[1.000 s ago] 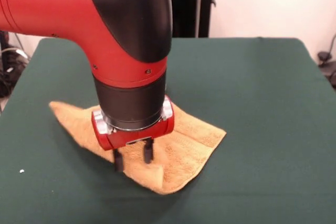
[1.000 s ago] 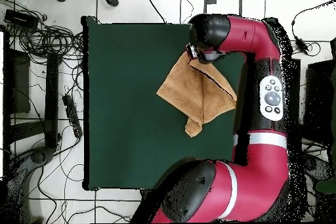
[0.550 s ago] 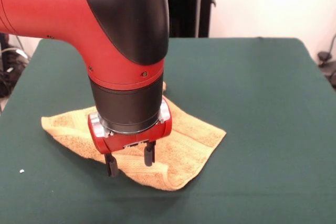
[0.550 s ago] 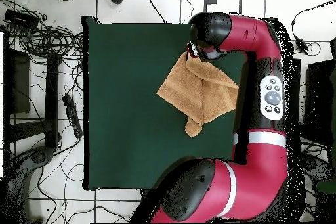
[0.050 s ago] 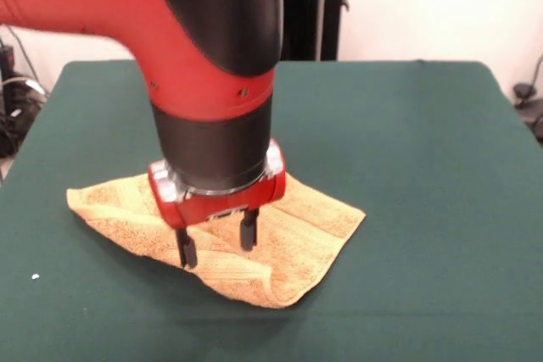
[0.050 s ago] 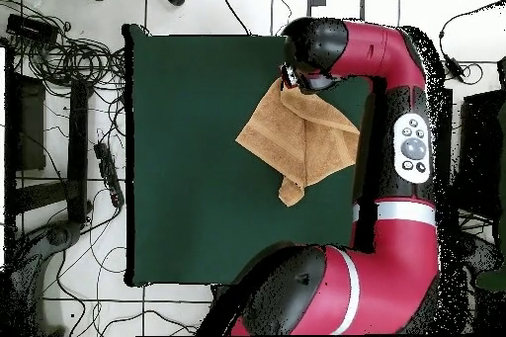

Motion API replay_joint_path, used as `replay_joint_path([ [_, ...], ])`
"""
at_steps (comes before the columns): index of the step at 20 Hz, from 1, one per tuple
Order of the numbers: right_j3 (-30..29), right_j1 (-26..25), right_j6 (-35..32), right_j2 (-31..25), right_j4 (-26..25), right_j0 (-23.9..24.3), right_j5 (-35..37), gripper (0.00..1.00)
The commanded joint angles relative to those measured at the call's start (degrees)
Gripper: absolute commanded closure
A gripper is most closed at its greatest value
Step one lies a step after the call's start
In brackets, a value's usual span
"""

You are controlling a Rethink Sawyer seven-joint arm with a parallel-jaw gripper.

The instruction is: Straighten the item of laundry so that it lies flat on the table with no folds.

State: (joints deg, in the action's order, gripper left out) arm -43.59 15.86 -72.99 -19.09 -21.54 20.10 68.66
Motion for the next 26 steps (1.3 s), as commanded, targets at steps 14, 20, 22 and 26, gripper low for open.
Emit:
replay_joint_path([
  [14, -37.43, 14.46, -14.86, 1.97, 6.51, -2.99, -21.55, 0.0],
  [20, -40.05, 12.86, -16.0, 3.05, 7.1, -3.23, -28.13, 0.0],
  [22, -40.63, 12.2, -16.24, 3.42, 7.58, -3.38, -29.64, 0.0],
  [26, -41.78, 10.98, -15.91, 3.24, 8.37, -3.07, -33.12, 0.0],
])
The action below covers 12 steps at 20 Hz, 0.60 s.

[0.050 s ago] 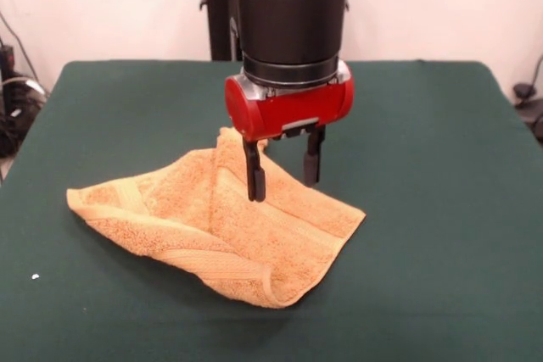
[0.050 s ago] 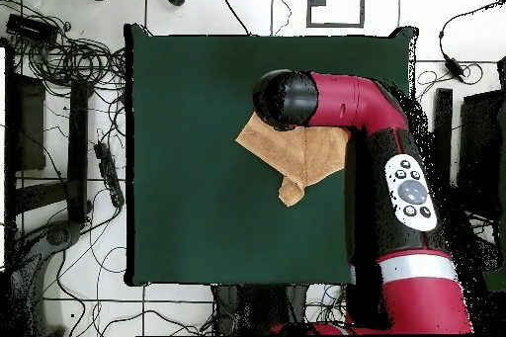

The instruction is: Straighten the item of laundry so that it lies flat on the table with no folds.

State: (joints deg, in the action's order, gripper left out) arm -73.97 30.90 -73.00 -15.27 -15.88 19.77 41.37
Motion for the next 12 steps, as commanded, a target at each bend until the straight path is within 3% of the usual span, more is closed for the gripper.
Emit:
replay_joint_path([
  [1, -11.63, -4.17, -15.72, -0.67, 2.93, -2.62, -6.41, 0.0],
  [12, -14.18, -5.83, -15.98, -0.24, 5.19, -2.68, -12.39, 0.0],
])
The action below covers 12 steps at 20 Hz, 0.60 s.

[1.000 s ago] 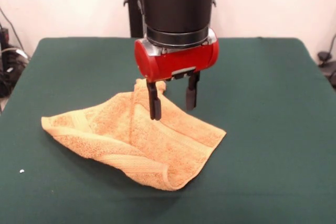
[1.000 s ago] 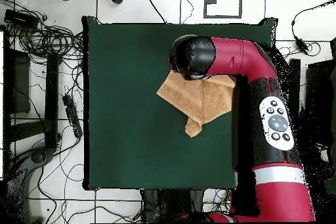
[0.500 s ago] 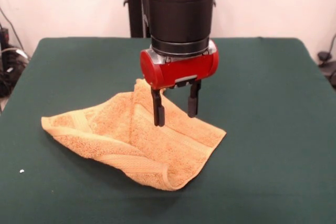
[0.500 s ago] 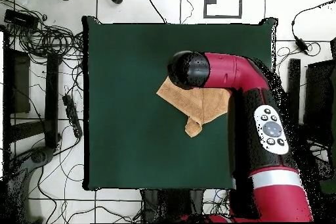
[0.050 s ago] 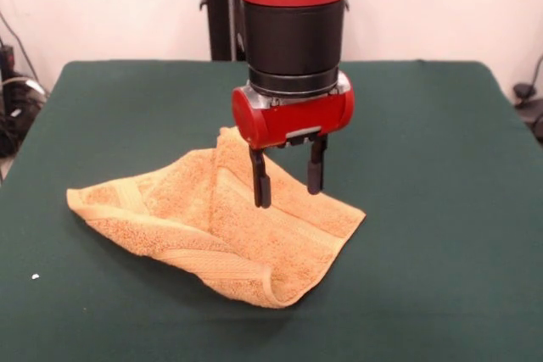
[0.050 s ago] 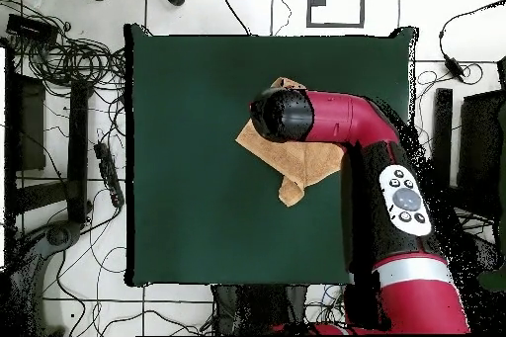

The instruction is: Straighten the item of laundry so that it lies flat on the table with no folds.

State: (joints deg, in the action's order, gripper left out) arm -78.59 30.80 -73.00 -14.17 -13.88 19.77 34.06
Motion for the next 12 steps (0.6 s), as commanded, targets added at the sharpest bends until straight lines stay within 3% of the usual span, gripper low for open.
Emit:
replay_joint_path([
  [1, -9.66, -5.9, -15.91, -1.32, 3.43, -2.69, -5.32, 0.0],
  [12, -11.93, -7.91, -17.05, -0.71, 6.22, -3.33, -11.08, 0.0],
])
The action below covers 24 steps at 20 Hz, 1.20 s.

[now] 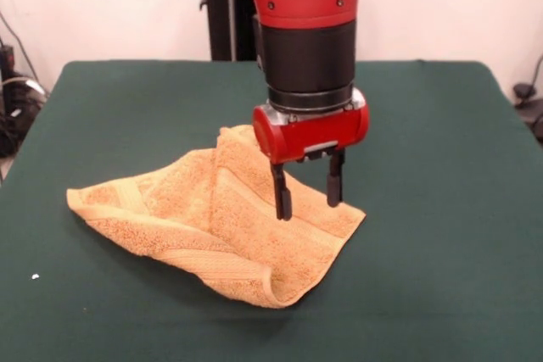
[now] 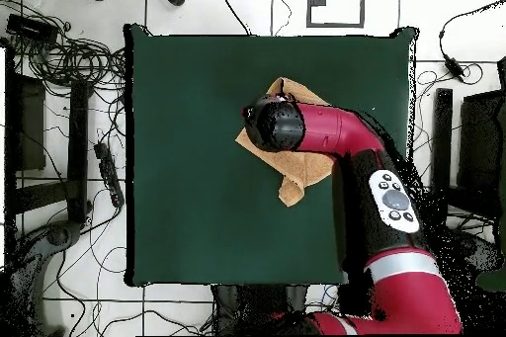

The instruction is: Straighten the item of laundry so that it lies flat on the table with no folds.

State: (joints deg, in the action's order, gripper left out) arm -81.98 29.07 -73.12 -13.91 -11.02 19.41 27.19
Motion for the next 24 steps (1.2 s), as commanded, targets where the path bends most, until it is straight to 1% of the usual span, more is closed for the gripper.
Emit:
replay_joint_path([
  [1, -8.54, -6.65, -16.78, -1.08, 3.47, -2.88, -4.99, 0.0],
  [6, -8.05, -8.81, -15.83, -1.25, 4.49, -2.8, -6.42, 0.0],
  [13, -7.04, -10.9, -15.65, 1.19, 5.31, -3.93, -5.9, 0.0],
  [24, -6.62, -12.65, -14.99, 3.21, 5.21, -4.32, -7.42, 0.0],
])
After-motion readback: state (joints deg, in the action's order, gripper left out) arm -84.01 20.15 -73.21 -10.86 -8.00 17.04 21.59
